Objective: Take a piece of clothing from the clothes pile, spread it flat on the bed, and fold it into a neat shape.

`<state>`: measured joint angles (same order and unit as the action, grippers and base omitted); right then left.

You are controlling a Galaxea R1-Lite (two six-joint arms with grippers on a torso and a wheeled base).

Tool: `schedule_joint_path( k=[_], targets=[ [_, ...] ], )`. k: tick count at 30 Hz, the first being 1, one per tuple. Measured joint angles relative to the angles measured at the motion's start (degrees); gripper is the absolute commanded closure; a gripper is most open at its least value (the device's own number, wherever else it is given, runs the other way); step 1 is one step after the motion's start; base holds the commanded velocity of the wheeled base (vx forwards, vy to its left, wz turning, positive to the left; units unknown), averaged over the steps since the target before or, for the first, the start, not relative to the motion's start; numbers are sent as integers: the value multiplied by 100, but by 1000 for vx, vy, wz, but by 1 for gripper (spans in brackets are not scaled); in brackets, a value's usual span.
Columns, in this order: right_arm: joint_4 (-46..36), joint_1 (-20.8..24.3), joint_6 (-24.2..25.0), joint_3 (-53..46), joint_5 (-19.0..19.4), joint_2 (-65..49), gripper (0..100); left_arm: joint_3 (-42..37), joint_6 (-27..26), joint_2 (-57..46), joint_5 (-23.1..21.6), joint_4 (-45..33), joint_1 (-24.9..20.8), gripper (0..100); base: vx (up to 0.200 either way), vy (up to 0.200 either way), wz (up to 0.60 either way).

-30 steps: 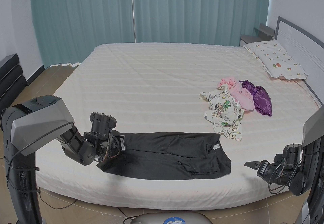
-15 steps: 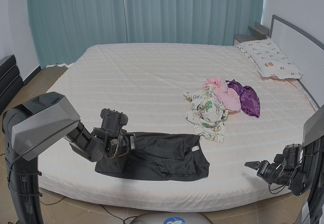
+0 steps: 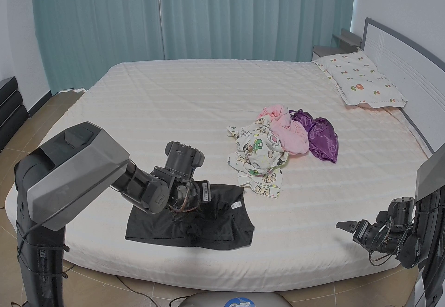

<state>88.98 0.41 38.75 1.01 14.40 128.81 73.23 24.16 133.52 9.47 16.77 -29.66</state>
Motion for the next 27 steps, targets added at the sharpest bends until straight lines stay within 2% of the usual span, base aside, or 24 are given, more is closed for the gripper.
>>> schedule_joint_path(
  k=[8, 9, 18, 27],
  targets=[
    [0, 2, -6, 0, 0, 11, 0, 679, 195, 495, 194, -332, -193, 100, 0, 0, 0],
    [0, 5, -6, 0, -1, 11, 0, 714, 216, 532, 218, -345, -193, 0, 0, 0, 0],
    [0, 21, -6, 0, 2, 55, 0, 935, 501, 834, 391, -391, -158, 0, 0, 0, 0],
    [0, 18, -6, 0, -12, 74, 0, 660, 906, 440, 221, -449, -88, 0, 0, 0, 0]
  ],
)
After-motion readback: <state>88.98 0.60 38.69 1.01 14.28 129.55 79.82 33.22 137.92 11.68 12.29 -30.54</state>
